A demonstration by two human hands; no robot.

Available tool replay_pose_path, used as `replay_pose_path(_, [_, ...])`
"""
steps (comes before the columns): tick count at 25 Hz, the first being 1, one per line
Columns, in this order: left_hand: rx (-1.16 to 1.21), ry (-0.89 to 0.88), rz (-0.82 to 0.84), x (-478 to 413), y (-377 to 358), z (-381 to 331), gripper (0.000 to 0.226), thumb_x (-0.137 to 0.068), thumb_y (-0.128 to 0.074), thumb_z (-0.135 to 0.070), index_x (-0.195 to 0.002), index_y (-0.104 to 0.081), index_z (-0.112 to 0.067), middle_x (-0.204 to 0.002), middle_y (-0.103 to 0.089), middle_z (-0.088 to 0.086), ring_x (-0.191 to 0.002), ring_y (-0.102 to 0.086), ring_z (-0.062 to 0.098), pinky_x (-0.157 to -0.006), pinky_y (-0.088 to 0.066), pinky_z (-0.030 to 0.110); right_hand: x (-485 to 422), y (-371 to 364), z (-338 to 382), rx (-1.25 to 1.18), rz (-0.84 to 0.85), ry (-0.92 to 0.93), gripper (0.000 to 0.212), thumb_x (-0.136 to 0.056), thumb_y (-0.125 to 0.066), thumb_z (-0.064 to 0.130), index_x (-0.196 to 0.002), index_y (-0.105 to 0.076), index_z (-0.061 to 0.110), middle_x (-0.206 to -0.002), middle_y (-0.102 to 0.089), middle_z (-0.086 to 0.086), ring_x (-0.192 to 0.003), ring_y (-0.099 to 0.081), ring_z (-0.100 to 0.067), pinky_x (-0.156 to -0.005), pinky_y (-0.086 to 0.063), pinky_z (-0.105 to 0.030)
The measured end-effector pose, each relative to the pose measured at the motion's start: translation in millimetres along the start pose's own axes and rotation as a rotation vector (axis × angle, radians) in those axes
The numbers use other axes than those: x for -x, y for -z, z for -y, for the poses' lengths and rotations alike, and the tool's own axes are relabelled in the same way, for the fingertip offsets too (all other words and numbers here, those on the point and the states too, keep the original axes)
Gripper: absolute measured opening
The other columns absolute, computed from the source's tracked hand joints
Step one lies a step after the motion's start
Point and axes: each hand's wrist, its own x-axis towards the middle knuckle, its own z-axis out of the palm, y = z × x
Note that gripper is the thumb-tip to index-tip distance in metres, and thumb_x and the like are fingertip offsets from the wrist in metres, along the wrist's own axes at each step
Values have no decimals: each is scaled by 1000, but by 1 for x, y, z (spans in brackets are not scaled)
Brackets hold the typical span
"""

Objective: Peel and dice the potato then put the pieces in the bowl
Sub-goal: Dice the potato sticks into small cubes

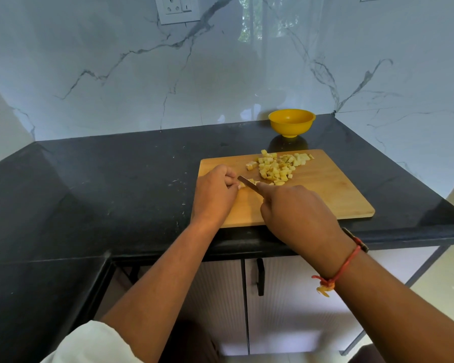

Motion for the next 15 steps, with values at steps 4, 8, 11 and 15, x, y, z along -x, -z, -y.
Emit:
replay_pose_path(4, [11,-2,-31,1,0,0,15,-89,-74,-20,-92,-61,-27,-85,-69,-12,-81,-63,1,-65,-38,5,-5,-5,1,10,52,-12,51,-105,-39,26,-154,-32,38,-89,-50,2,-80,-52,-14,-73,-51,-31])
replay_pose_path(8, [16,-12,-34,0,0,2,15,-88,-75,-19,-92,-63,-26,-81,-68,-13,-78,-63,-2,-63,-37,5,-5,-12,2,19,51,-2,53,-105,-39,23,-155,-30,39,-84,-47,3,-78,-54,-15,-69,-52,-31])
replay_pose_path(11, [6,-3,-31,-2,0,3,13,-87,-76,-21,-92,-65,-25,-79,-67,-15,-77,-63,-3,-63,-36,3,-8,-12,3,54,69,-6,56,-104,-42,22,-156,-28,38,-89,-52,0,-84,-60,-18,-74,-56,-35])
replay_pose_path(15, [3,-4,-29,-2,1,4,11,-86,-76,-21,-91,-66,-24,-77,-68,-15,-76,-63,-4,-61,-35,-2,-18,-13,6,86,124,-6,57,-103,-46,19,-155,-29,35,-92,-53,-3,-96,-62,-23,-75,-53,-35])
